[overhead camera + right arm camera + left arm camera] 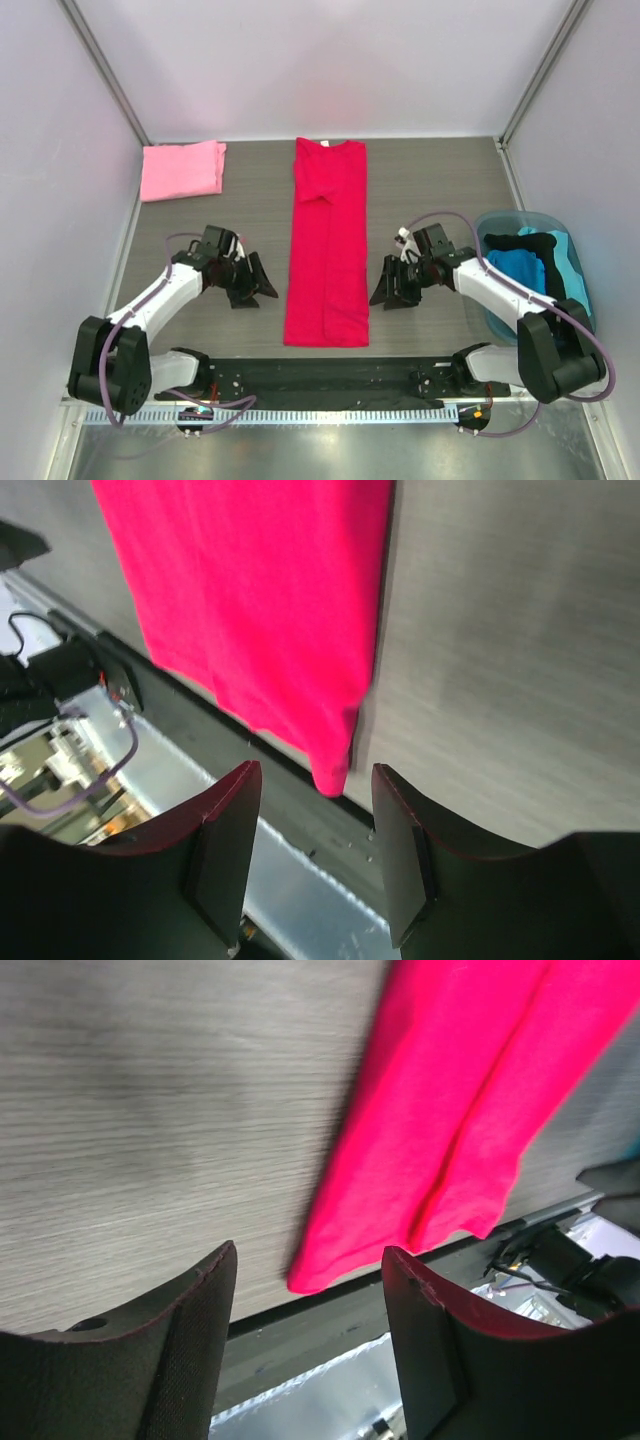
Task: Fold and stack the t-shirts
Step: Fold the tshirt
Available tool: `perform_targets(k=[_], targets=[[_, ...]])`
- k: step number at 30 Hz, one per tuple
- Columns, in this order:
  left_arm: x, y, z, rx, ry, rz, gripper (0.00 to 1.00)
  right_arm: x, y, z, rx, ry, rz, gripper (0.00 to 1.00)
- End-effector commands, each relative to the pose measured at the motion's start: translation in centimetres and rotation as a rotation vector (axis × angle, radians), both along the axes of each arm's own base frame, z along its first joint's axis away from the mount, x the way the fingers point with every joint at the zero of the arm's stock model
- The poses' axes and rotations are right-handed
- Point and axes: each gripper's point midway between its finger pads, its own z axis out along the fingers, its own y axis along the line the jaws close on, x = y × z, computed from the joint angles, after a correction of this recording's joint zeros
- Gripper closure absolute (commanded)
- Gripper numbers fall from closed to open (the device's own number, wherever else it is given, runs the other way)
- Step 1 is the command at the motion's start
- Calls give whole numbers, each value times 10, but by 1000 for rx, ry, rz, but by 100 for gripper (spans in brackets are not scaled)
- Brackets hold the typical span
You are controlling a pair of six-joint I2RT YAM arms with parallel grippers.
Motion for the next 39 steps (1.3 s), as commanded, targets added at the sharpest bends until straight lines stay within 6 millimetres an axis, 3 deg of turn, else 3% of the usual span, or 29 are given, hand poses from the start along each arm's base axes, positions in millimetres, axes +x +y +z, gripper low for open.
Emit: perform_targets(k=[1,8,15,25,33,35,36,37,39], targets=[[3,-7,-11,-51,5,24,41,-19,14,10,123,48,2,46],[-38,-23,-32,-66,67,-85,48,-56,22,-20,60,152,32,44],[-52,-32,-48,-57,124,-110,51,-62,24,-45,17,226,0,46],[-65,-57,-48,-106,135,-204,55,-61,25,-52,-4,208,-7,48],[-70,-56,-54,-87,172,-225,76,-75,26,-53,-26,216,44,57],[-72,-55,-54,-81,178,-228,78,-77,26,-53,-26,217,46,62],[-73,-54,-54,-79,177,-229,80,-75,27,-53,-21,214,41,79],[-73,-54,-52,-81,174,-230,82,-75,27,-54,-20,213,40,87],[-72,-53,-50,-73,167,-236,95,-72,29,-52,-14,200,41,99]])
